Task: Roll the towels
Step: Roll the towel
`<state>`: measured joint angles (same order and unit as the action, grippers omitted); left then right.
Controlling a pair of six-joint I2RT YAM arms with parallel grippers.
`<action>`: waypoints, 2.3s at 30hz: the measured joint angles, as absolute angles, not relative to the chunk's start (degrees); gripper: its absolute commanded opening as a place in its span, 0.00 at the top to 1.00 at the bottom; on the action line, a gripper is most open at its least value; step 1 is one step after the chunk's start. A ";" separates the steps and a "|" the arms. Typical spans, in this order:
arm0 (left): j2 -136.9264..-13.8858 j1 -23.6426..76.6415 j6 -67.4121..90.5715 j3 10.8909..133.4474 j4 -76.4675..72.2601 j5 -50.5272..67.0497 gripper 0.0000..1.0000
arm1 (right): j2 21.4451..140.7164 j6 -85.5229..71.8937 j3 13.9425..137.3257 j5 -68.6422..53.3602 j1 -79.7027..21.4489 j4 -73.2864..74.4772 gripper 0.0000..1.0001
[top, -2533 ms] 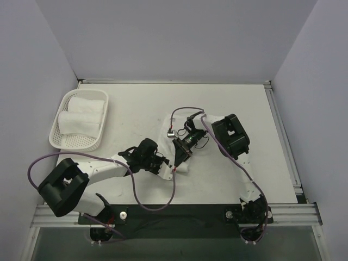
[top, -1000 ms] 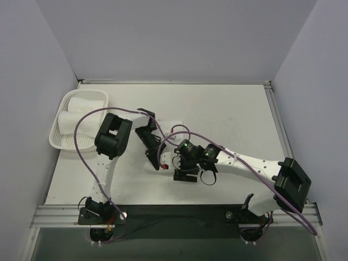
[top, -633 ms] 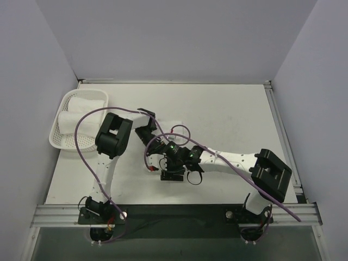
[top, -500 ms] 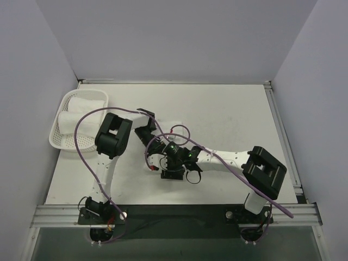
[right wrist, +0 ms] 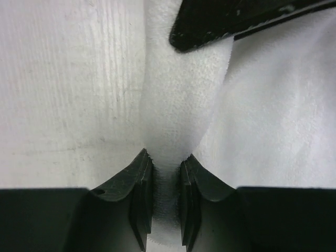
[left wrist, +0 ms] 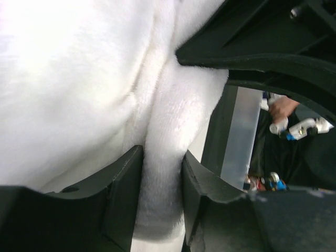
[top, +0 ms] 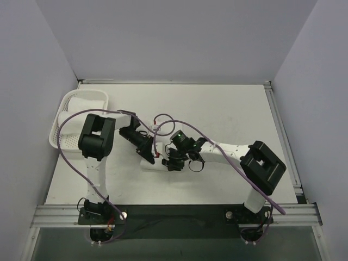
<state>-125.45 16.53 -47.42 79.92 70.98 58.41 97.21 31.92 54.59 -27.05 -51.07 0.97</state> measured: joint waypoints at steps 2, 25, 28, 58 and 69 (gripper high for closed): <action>-123.72 14.61 -45.74 77.62 67.83 59.46 0.50 | 98.15 31.55 55.94 -29.80 -50.50 2.31 1.00; -81.56 -6.52 -47.05 57.82 50.54 58.17 0.33 | 128.03 29.85 85.47 -66.17 -36.91 42.39 1.00; -70.48 2.35 -49.71 49.98 45.78 51.70 0.25 | 131.17 29.93 89.25 -66.94 -36.75 47.53 1.00; -68.40 41.67 -62.15 24.86 5.61 15.00 0.56 | 143.70 26.89 104.92 -67.31 -35.92 63.66 0.98; -76.01 36.40 -59.94 36.01 18.81 21.08 0.91 | 136.79 18.76 100.77 -62.19 -32.95 55.66 0.46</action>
